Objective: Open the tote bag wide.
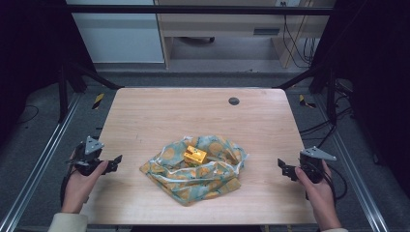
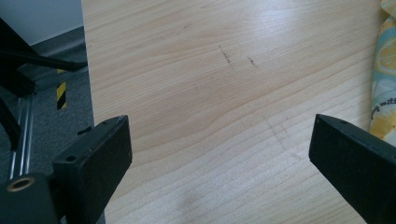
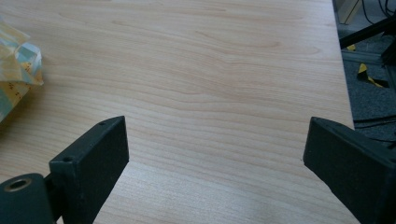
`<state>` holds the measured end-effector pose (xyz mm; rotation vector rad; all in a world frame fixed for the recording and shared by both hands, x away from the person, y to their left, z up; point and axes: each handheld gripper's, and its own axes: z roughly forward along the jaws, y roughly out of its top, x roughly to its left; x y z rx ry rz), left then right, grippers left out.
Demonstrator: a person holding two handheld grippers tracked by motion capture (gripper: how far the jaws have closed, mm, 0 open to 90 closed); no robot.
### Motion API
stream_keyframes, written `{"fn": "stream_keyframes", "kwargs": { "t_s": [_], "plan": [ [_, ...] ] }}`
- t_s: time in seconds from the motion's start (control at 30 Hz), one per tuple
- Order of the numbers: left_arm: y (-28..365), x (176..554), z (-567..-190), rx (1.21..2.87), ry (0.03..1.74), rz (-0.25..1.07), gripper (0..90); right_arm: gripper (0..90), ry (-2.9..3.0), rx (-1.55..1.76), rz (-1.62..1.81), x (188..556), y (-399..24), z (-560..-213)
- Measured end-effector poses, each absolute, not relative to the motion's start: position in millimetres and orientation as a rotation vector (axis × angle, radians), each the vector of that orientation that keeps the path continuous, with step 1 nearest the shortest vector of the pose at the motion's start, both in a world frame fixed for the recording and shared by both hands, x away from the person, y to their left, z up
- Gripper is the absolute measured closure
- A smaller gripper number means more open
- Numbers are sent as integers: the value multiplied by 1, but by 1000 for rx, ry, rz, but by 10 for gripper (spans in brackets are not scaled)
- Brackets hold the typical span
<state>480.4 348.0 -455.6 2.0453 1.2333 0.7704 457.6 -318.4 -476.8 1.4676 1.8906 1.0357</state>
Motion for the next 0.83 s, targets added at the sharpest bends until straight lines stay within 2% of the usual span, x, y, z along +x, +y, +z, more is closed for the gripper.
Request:
{"fn": "stream_keyframes", "kwargs": {
  "t_s": [0.57, 0.83],
  "plan": [
    [351, 477, -478, 2037, 1239, 763, 56, 77, 1846, 1477, 1064, 464, -303, -495],
    [342, 474, -482, 2104, 1208, 767, 54, 76, 1867, 1453, 1053, 455, -301, -502]
  ]
}}
